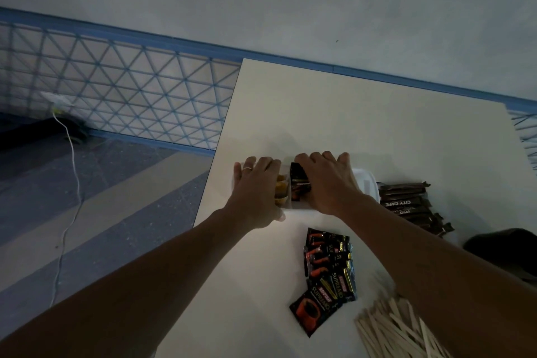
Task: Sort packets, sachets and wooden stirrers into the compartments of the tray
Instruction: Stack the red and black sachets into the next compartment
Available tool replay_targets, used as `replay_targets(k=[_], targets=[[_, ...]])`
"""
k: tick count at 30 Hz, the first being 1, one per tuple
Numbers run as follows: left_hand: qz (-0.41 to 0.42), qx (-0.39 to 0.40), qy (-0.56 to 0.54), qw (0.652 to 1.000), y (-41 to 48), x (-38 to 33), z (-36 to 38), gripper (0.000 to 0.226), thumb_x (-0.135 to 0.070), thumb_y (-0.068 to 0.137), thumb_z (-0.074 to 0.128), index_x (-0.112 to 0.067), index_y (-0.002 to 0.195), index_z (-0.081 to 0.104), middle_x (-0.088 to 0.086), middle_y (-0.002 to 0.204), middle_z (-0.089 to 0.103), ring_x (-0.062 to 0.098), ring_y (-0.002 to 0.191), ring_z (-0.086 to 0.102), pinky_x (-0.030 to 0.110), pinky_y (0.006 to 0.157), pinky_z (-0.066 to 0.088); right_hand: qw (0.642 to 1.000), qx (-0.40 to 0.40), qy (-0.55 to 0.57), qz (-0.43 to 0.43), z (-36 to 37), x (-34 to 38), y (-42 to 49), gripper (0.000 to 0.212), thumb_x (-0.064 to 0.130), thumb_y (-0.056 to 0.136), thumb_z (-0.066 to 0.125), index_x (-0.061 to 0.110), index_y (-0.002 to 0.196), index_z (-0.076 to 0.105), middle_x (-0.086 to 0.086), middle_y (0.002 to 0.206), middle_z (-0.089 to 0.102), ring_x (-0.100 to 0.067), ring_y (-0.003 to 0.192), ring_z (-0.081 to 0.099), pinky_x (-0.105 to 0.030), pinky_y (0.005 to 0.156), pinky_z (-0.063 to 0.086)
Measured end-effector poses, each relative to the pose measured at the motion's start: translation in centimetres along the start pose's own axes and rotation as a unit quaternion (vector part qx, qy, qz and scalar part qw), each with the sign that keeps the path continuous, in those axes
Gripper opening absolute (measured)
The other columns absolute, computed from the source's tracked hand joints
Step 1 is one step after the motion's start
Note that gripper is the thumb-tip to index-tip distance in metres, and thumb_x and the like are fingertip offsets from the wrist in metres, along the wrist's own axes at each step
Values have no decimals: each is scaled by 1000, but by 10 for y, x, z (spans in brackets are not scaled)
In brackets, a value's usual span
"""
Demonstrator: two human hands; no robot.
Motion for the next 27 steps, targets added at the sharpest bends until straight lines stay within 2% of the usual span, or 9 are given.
replay_targets(k=[5,8,13,21,24,27], targets=[[2,1,-1,1000,0,0,0,105,-42,66,86,-18,149,27,0,152,29,28,144,18,51,120,9,1000,-18,-4,4,-11,-4,2,54,42,79,71,30,129,53,5,120,61,-21,111,52,-43,93,31],[3,1,3,1000,0,0,-1,103,-42,66,86,-19,148,27,0,151,30,28,143,19,52,120,11,1000,-15,-9,14,-9,-3,1,50,42,82,69,29,129,55,5,119,63,-21,111,52,-43,93,31],[2,4,6,1000,-1,-1,-1,104,-42,67,85,-19,149,26,0,152,29,28,144,18,52,120,10,999,-24,-3,23,-7,-2,0,52,42,82,69,30,130,54,6,118,64,-21,111,53,-43,93,30],[1,24,13,1000,-1,-1,-4,111,-44,66,85,-16,152,21,4,157,24,32,148,11,55,120,11,995,-76,40,41,-30,-19,-14,63,44,82,72,33,139,48,6,135,56,-20,125,46,-43,99,31],[17,-3,-11,1000,-6,-7,-15,110,-46,64,86,-15,151,27,5,155,30,31,146,18,53,119,18,989,-117,71,50,-43,-27,-30,60,47,82,72,32,136,53,4,133,57,-21,123,47,-43,98,33],[35,-66,-71,995,-17,-22,-31,91,-38,68,86,-14,144,42,5,146,43,27,137,33,42,111,33,980,-158,106,54,-51,-33,-52,51,43,81,75,27,128,61,2,122,64,-23,114,54,-41,93,38]])
Point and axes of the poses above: each hand's wrist, its own y-axis towards the middle knuckle, its own z-axis out of the palm, x = y × z, the point moved 7 cm from there along y, towards the middle knuckle
